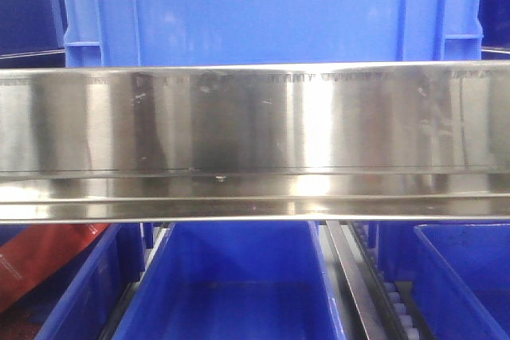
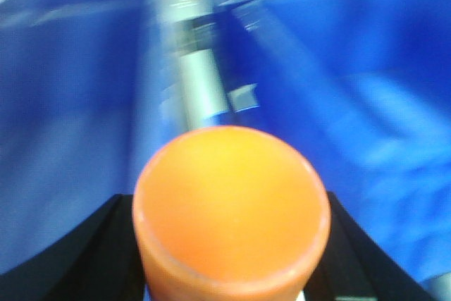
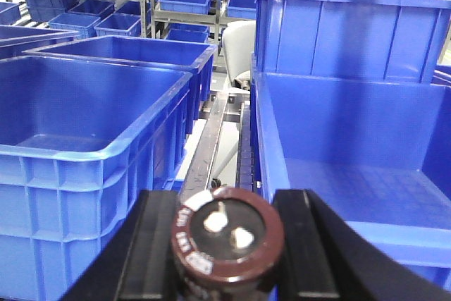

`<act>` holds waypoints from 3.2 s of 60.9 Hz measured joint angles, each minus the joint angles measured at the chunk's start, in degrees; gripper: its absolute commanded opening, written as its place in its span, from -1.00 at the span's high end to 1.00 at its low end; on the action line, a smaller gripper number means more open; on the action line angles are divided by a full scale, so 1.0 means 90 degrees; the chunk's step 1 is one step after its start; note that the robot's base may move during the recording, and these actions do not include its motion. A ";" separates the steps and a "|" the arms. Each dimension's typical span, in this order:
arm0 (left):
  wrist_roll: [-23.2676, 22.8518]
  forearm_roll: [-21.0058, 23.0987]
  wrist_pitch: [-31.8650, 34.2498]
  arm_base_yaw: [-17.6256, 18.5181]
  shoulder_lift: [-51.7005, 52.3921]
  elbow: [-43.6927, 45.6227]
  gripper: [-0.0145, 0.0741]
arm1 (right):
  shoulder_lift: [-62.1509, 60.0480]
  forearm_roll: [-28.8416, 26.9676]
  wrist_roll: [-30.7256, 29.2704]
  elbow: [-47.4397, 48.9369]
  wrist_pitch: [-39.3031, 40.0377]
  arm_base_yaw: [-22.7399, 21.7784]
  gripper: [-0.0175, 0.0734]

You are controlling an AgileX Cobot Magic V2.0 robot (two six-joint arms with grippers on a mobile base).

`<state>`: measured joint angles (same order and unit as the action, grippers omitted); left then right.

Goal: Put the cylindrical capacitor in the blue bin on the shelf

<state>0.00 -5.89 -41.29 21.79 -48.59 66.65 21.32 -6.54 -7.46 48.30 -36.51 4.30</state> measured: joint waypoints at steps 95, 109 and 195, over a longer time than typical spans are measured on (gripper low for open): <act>0.0046 -0.0117 -0.1287 0.1696 -0.5259 0.4843 0.70 | 0.0000 -0.0035 0.0000 0.0000 -0.0049 0.0000 0.84; 0.0046 -0.0117 -0.1735 0.1367 -0.4020 0.4467 0.92 | 0.0000 -0.0035 0.0000 0.0000 -0.0091 0.0000 0.84; -0.0653 -0.0092 -0.1053 0.0359 0.1833 -0.1101 0.92 | 0.8535 -0.0333 -0.0627 0.7113 -0.2243 0.2715 0.84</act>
<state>-5.87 -6.72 -50.77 25.02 -32.10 56.74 98.13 -9.53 -13.10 112.32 -56.70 28.73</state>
